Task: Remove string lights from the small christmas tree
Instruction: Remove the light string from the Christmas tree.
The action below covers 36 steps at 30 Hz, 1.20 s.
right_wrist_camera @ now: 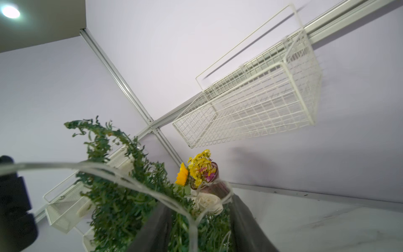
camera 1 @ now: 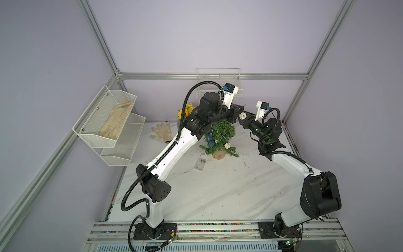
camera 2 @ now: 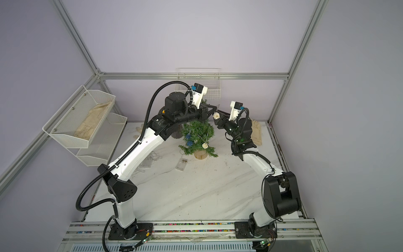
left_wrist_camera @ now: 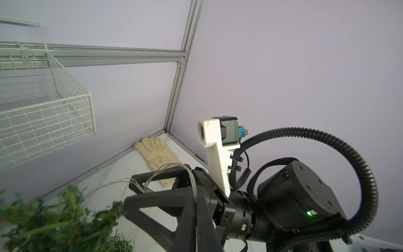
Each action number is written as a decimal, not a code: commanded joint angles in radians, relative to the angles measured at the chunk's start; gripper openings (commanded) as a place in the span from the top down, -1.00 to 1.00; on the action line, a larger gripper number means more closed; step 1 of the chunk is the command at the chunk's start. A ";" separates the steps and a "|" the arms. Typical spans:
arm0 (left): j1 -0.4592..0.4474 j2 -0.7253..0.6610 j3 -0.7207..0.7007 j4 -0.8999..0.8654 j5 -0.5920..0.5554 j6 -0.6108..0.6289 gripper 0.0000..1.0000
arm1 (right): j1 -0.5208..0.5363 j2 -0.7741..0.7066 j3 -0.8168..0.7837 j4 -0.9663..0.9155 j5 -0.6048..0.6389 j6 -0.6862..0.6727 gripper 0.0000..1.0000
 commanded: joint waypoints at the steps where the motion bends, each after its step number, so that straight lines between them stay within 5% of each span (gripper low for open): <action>1: 0.002 -0.018 0.098 0.025 0.018 0.002 1.00 | 0.002 -0.002 0.027 0.065 0.075 0.000 0.38; 7: 0.002 -0.031 0.100 0.011 0.003 0.036 1.00 | 0.002 0.037 0.101 0.038 0.066 0.012 1.00; 24: 0.044 -0.023 0.176 0.006 -0.033 0.044 1.00 | 0.051 0.231 0.431 0.043 -0.028 0.162 1.00; 36: 0.110 -0.143 -0.008 0.073 -0.043 0.016 1.00 | 0.089 0.349 0.680 -0.047 -0.116 0.153 1.00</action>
